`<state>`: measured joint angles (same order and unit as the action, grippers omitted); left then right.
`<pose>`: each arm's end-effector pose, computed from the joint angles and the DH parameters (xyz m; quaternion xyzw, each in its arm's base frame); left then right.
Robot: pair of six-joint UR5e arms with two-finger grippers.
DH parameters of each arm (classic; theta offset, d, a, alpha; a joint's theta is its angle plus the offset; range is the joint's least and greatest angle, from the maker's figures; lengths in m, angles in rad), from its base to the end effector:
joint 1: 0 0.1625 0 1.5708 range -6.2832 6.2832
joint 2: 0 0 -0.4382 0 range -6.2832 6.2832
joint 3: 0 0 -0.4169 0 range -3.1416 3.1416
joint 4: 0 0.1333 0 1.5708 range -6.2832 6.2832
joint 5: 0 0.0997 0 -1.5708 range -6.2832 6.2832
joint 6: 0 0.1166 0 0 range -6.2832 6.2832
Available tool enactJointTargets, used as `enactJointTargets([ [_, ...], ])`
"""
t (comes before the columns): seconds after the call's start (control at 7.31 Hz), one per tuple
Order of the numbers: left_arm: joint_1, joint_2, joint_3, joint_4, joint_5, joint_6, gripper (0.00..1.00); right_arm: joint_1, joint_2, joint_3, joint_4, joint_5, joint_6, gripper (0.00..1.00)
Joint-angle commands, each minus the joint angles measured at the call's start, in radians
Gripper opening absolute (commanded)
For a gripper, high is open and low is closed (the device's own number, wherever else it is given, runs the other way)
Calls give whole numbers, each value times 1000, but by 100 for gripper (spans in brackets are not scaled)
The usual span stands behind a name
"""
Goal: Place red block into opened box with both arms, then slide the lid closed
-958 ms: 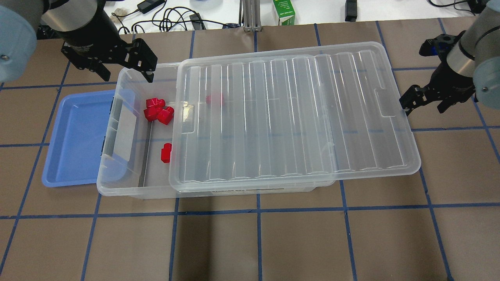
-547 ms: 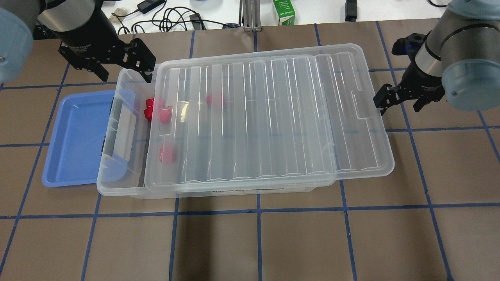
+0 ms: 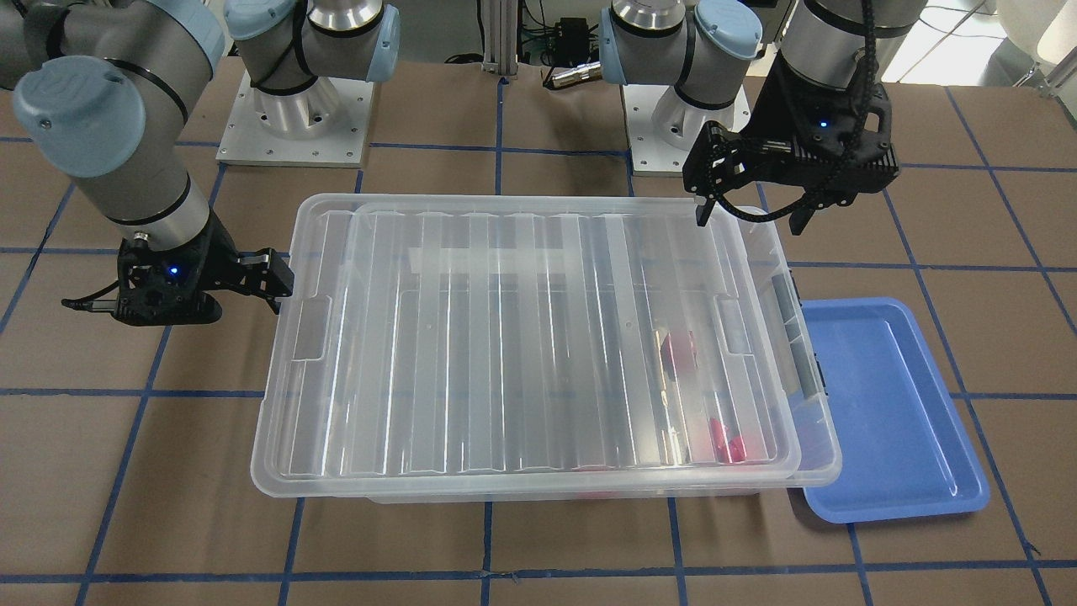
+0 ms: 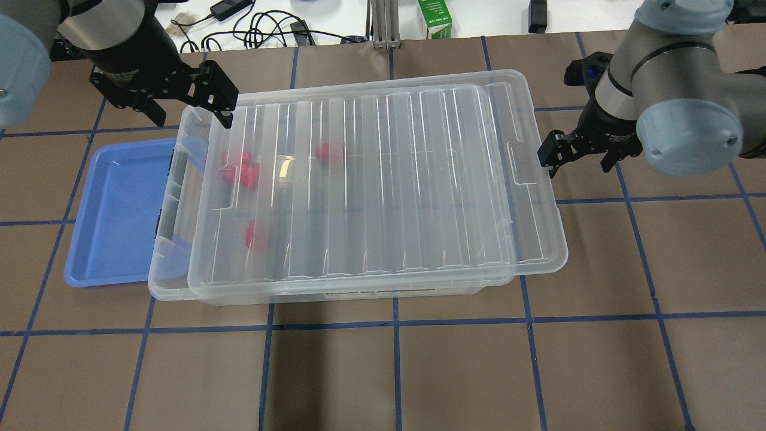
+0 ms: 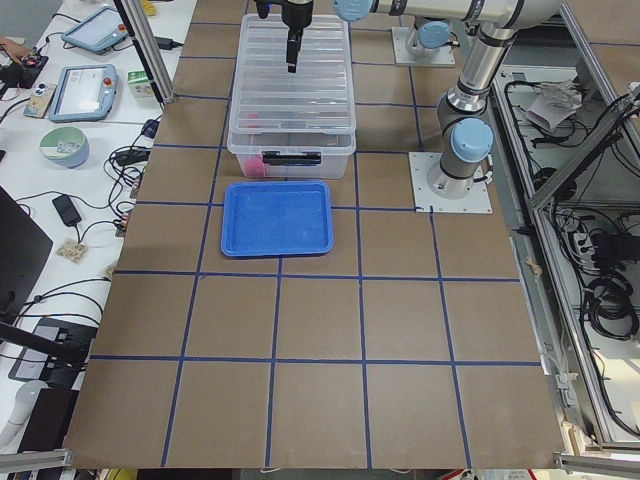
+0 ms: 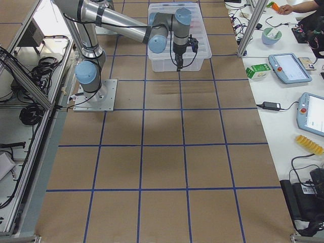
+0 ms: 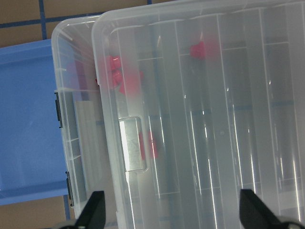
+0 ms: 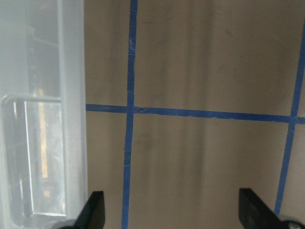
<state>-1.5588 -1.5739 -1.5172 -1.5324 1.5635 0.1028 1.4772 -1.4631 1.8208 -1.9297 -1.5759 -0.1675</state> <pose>-0.1278 -0.5290 0.5145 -0.0455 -0.9980 0.0446 0.0011 0.0819 -0.5475 0.3357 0.0369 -0.9993 0.0003 0.0026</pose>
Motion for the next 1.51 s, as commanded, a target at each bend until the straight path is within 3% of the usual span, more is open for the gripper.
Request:
enactJointTargets([
  [0.0, 0, 0, -3, 0, 1, 0, 100, 40, 1, 0, -15, 8, 31, 100],
  [0.41, 0, 2, -8, 3, 1, 0, 100, 43, 10, -17, -25, 4, 29, 100],
  [0.55, 0, 2, -8, 3, 1, 0, 100, 35, 4, -73, -3, 4, 22, 100],
  [0.96, 0, 3, -9, 2, 4, 0, 100, 72, -62, -370, 411, 2, 101, 100],
  [1.09, 0, 3, -3, -2, 6, 0, 100, 102, -63, -405, 466, 2, 203, 100],
  [1.37, 0, -1, -3, 0, 0, 0, 100, 175, -53, -394, 454, -9, 295, 100],
])
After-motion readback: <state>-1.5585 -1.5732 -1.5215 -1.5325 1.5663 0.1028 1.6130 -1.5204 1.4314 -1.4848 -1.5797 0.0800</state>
